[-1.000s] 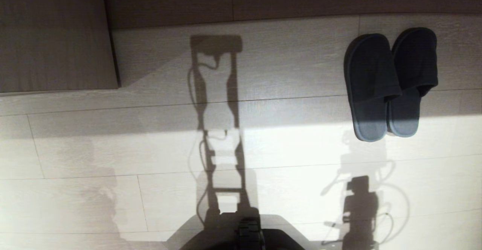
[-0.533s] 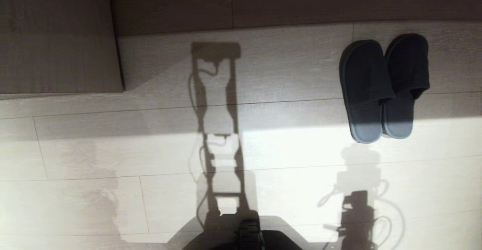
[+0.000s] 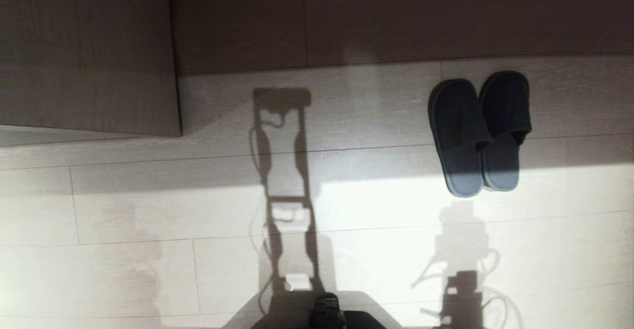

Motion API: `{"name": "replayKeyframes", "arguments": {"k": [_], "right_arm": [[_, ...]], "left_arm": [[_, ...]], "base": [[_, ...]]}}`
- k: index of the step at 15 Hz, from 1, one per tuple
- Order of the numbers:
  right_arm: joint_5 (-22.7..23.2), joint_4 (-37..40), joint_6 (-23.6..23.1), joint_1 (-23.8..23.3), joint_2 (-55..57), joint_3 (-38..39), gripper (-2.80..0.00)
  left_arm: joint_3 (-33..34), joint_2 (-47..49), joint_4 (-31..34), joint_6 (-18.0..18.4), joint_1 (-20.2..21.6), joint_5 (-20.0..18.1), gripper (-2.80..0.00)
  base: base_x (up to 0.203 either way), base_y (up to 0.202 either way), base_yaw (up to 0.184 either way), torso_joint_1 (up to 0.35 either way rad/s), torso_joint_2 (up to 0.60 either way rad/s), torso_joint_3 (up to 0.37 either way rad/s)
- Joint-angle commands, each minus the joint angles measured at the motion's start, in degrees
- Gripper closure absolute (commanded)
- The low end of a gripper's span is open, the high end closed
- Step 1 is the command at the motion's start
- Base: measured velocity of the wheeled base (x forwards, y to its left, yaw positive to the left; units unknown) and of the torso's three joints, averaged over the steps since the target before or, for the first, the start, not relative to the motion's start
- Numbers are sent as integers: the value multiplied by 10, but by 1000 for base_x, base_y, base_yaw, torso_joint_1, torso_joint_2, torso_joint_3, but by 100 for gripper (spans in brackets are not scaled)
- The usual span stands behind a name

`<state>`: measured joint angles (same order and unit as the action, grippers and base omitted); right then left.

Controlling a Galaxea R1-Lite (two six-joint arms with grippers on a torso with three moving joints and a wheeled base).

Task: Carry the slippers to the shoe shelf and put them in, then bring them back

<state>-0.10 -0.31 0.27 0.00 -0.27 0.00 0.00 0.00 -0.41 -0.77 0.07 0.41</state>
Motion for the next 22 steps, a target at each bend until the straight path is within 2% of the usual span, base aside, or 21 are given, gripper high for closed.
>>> {"name": "replayKeyframes", "arguments": {"k": [1, 22], "right_arm": [[0, 0, 0, 0, 3, 1, 0], [0, 0, 0, 0, 3, 1, 0]], "left_arm": [[0, 0, -1, 0, -1, 0, 0], [0, 0, -1, 0, -1, 0, 0]], "base": [[0, 0, 0, 2, 4, 196], [0, 0, 0, 1, 3, 202]]}}
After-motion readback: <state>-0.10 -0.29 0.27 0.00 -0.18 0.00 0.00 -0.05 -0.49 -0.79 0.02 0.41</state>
